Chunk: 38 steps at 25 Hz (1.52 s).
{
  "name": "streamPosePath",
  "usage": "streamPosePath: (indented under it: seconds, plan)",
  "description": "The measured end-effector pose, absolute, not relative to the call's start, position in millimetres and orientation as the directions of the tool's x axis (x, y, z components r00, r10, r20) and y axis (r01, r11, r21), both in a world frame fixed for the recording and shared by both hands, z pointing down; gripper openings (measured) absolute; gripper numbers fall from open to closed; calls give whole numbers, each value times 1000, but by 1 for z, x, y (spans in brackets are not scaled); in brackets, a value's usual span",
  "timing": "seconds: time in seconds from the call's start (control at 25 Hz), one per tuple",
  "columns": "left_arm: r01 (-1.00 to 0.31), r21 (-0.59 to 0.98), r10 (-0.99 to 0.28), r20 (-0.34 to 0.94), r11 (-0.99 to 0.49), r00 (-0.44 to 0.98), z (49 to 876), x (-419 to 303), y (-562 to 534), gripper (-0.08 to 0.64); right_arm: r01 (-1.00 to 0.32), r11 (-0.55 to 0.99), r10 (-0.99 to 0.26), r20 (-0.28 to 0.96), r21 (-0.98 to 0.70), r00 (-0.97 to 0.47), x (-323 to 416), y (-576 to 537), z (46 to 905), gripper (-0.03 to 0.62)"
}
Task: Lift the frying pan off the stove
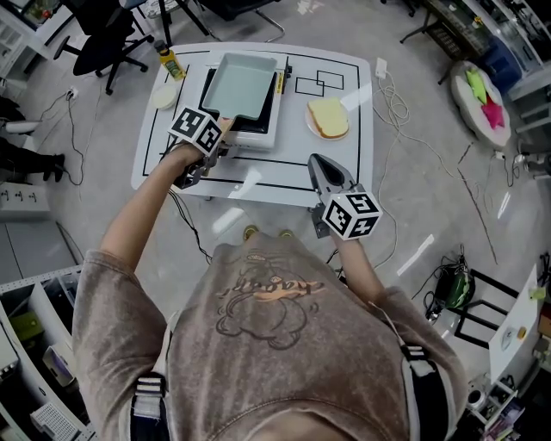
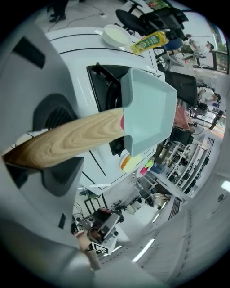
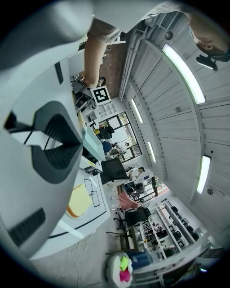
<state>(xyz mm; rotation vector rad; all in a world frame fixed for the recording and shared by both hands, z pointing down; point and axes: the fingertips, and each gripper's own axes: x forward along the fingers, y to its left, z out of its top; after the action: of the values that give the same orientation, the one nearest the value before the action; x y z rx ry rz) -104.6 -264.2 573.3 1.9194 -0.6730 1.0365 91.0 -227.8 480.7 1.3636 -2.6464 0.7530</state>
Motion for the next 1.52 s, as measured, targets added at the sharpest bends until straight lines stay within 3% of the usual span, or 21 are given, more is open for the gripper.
streamPosePath:
  seconds: [0.68, 1.52]
  plan:
    - [-795, 395, -87, 871, -460, 484, 579, -122, -272, 36, -805, 441, -766, 301, -398, -568, 101, -223, 488, -2]
    - [-804, 348, -258, 820, -483, 511, 545, -118, -286, 34, -824, 416, -779, 316, -385, -542, 110, -213, 487, -2]
